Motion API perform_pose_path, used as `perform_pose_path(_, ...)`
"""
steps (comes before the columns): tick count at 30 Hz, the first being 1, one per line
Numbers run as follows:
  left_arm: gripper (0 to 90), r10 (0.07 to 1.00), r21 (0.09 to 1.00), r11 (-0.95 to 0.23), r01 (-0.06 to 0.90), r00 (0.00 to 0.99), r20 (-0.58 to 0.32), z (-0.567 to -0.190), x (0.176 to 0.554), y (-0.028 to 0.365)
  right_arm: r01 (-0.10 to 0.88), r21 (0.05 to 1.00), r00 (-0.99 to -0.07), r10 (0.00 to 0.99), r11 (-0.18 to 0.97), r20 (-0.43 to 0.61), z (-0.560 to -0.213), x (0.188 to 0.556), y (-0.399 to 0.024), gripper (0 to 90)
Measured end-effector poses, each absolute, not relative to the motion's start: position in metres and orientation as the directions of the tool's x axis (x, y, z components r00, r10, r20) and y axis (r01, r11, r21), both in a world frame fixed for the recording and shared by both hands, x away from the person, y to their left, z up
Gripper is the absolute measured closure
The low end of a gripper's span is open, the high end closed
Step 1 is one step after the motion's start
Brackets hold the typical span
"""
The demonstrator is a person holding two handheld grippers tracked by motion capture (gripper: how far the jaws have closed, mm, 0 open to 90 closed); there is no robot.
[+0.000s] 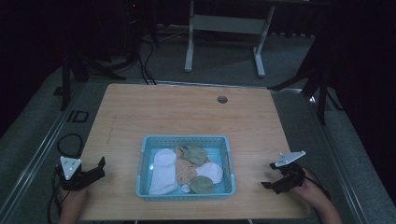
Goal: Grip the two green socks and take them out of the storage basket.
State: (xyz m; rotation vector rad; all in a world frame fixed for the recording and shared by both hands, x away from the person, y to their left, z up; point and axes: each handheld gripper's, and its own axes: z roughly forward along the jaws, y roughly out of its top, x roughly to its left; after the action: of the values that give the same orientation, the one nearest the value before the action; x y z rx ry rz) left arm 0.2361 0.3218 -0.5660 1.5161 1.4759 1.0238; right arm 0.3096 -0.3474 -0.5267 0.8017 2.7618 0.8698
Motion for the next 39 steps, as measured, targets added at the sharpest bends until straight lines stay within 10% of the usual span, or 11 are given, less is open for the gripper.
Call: perform_pose_path(39, 0.4, 0.999, 0.925, -0.038, 0.377, 0.017, 0.034, -0.566, 0.236, 0.322, 0.364, 0.485, -0.906, 0.422, 0.795, -0.013, -0.475, 0.311, -0.314, 13.4)
